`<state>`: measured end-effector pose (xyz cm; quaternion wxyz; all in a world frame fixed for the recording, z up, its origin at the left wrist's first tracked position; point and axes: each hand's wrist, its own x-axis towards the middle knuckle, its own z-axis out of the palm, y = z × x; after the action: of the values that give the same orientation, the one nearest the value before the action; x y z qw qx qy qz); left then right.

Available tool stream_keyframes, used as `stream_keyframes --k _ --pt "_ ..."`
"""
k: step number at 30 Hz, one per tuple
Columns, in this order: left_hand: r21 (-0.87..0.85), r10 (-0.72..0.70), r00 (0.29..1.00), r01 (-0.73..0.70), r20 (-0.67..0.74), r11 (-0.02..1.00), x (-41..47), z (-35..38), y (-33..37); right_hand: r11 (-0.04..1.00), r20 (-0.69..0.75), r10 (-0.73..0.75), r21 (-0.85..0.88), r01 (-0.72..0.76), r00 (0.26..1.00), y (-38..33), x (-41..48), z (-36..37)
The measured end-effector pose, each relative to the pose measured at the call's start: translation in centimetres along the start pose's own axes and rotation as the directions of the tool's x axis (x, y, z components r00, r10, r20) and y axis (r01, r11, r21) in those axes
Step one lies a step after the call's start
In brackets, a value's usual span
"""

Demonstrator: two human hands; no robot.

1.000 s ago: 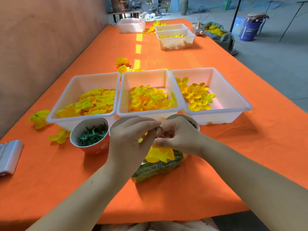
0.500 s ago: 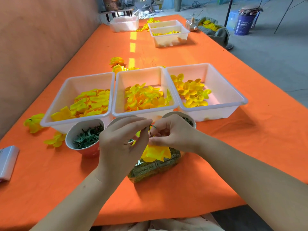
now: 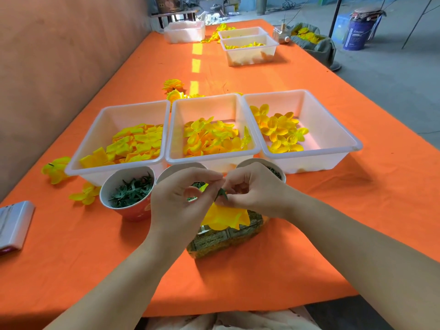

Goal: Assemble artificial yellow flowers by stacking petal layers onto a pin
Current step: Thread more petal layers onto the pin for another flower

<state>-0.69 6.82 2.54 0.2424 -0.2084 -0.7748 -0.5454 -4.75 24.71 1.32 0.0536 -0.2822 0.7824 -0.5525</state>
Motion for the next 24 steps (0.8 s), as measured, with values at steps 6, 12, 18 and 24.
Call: stream_keyframes --k 6,12,18,24 --pt "-0.031 -0.228 0.968 0.232 0.109 0.972 0.9 -0.2 -0.2 1.000 0.001 0.026 -0.007 -0.026 1.000 0.1 0.0 0.0" --pt "-0.011 -0.272 0.949 0.277 0.161 0.961 0.7 -0.5 -0.2 0.997 0.045 0.070 -0.021 -0.069 0.997 -0.4 0.1 -0.6" --pt "0.050 -0.251 0.954 0.246 0.165 0.968 0.8 -0.3 -0.1 0.987 0.173 0.151 -0.087 -0.138 0.973 -1.2 0.3 -1.6" --pt "0.187 -0.243 0.944 0.203 0.223 0.961 0.6 0.0 -0.5 0.988 0.139 0.119 -0.119 -0.102 0.983 -1.3 0.0 -1.8"
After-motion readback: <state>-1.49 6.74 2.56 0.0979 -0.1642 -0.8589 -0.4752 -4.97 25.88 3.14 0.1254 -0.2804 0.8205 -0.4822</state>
